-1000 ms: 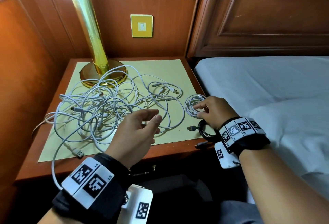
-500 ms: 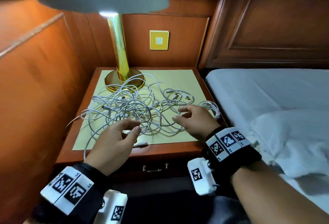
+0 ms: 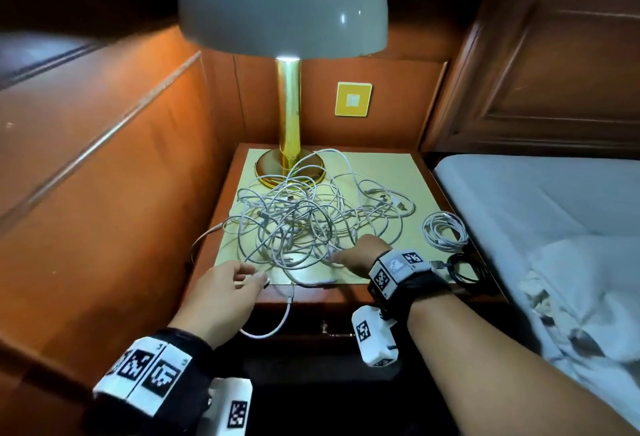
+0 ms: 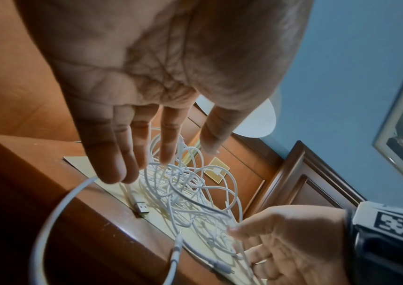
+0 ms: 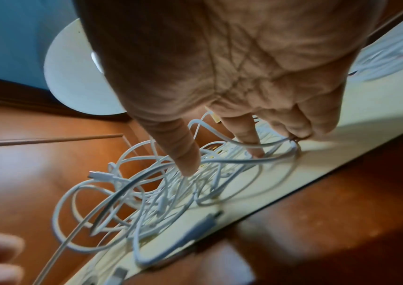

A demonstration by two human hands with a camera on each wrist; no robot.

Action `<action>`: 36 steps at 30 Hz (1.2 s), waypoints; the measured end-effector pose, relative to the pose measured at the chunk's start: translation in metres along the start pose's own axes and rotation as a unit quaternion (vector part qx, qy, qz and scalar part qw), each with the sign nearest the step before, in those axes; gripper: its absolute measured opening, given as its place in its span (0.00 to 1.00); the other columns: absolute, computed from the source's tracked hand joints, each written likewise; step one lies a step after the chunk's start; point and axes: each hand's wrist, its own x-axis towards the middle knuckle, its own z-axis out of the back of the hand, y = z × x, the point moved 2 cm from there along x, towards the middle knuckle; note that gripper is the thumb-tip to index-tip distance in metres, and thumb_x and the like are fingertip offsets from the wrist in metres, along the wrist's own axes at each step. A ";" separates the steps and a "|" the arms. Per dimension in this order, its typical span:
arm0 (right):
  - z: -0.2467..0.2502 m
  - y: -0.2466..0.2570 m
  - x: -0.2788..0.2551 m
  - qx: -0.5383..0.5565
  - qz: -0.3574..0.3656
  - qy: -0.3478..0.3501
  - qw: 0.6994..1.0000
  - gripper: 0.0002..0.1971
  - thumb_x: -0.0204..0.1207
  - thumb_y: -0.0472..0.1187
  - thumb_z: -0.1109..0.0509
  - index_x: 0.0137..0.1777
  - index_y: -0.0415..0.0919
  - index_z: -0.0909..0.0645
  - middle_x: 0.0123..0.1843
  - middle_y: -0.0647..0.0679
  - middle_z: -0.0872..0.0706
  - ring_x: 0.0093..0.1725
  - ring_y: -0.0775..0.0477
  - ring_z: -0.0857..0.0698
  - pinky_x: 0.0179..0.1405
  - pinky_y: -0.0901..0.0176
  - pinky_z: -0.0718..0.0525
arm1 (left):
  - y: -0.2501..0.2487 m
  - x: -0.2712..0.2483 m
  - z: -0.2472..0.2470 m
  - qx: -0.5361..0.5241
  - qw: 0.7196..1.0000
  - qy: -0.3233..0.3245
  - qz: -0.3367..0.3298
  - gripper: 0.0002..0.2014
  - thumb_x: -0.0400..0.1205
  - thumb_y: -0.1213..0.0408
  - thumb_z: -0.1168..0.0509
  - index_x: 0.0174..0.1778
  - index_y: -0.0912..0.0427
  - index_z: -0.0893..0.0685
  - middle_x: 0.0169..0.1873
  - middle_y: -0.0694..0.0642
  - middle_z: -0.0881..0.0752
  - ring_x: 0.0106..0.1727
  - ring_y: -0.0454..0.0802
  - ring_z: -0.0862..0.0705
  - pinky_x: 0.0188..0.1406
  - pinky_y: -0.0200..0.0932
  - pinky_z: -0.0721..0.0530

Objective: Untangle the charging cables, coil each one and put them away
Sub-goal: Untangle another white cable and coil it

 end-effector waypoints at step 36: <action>-0.015 0.026 -0.051 0.062 0.325 -0.081 0.940 0.17 0.78 0.51 0.26 0.64 0.54 0.24 0.47 0.56 0.15 0.45 0.54 0.16 0.47 0.59 0.21 | -0.001 0.005 0.015 -0.141 0.976 -0.090 -0.140 0.02 0.74 0.64 0.32 0.36 0.57 0.17 0.27 0.48 0.19 0.30 0.47 0.25 0.31 0.43 0.26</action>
